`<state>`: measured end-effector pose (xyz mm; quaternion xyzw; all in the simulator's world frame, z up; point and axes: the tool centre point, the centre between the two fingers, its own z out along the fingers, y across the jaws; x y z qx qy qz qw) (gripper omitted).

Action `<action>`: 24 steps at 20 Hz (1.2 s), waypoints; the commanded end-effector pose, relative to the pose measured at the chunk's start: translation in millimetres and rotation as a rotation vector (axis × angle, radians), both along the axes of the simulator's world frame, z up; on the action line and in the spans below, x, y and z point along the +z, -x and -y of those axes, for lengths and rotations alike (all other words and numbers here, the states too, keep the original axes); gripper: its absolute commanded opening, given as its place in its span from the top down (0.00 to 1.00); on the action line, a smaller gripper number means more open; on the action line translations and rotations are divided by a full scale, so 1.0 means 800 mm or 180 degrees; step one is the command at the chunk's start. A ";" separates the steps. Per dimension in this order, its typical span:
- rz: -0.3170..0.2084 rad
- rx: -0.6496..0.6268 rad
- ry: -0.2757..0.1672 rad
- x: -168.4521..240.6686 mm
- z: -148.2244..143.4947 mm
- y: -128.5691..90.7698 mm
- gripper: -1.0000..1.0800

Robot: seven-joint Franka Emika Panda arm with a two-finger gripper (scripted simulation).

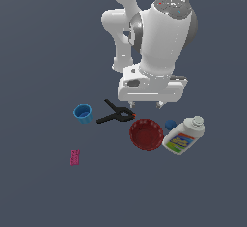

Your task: Pick up a designated object from a clutter of objects.

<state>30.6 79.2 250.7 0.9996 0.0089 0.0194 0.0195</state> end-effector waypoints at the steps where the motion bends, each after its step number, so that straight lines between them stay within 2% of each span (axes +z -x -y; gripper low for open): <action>1: -0.0016 -0.0012 -0.0010 -0.036 -0.036 0.000 0.04; 7: -0.0057 -0.0046 -0.0053 -0.122 -0.121 0.015 0.04; 12: -0.0090 -0.0068 -0.0090 -0.172 -0.170 0.034 0.04; 18: -0.0117 -0.0085 -0.0119 -0.206 -0.201 0.051 0.04; 24: -0.0126 -0.0082 -0.0122 -0.211 -0.206 0.055 0.04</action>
